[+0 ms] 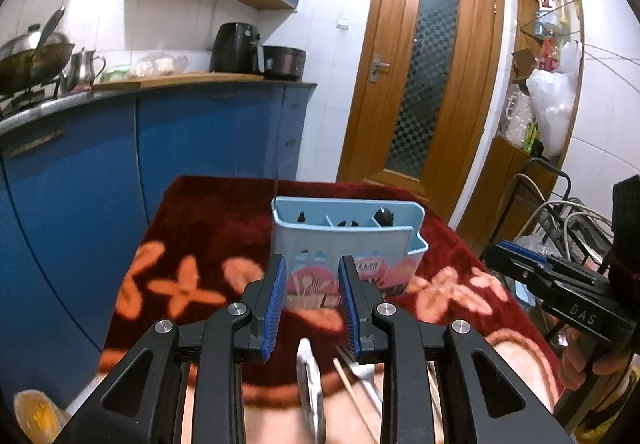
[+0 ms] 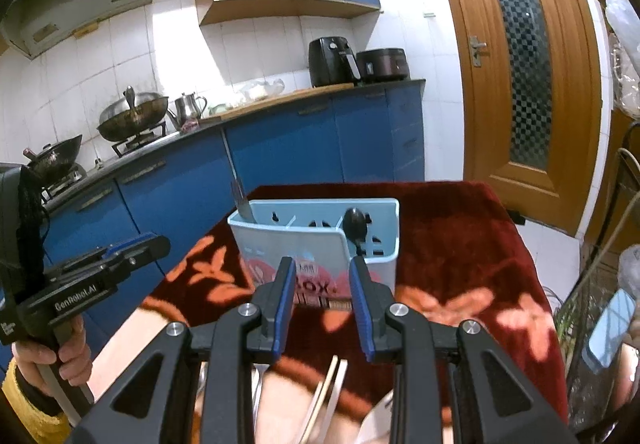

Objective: Organize utensils
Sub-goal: 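Move both tools back down over the silver knife and white plastic fork, then grasp the silver knife with the left tool while the right tool grasps the white fork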

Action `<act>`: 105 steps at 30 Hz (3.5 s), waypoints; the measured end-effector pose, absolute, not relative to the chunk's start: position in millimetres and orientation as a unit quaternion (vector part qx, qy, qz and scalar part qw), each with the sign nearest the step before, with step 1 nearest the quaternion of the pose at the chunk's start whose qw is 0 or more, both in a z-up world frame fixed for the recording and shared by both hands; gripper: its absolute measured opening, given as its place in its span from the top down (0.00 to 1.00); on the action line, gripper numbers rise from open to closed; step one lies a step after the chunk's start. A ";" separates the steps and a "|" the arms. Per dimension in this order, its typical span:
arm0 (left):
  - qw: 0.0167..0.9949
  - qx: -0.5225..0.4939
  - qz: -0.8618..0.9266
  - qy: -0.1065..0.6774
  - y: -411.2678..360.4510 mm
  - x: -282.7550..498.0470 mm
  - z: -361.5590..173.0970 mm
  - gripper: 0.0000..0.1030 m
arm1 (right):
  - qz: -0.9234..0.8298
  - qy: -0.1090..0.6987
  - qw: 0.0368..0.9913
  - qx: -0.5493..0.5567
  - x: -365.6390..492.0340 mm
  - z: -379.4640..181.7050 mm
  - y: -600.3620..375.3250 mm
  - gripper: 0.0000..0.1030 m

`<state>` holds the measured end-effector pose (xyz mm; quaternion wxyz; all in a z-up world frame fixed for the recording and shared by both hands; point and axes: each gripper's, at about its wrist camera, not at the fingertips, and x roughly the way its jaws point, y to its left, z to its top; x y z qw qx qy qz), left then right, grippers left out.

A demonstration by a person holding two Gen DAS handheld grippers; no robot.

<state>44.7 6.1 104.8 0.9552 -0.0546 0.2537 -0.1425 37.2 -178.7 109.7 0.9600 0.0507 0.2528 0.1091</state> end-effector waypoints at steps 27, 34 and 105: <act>0.912 -0.039 -0.115 0.391 8.6 16.9 46.2 0.66 | 0.058 0.462 0.875 0.133 9.2 31.0 -212.1 0.70; 0.906 -0.037 -0.114 0.406 7.3 21.3 35.5 0.66 | 0.048 0.498 0.853 0.146 21.6 15.7 -214.9 0.70; 0.940 -0.105 -0.186 0.267 15.2 48.5 100.2 0.98 | 0.117 0.260 0.946 0.152 26.9 91.3 -215.0 0.96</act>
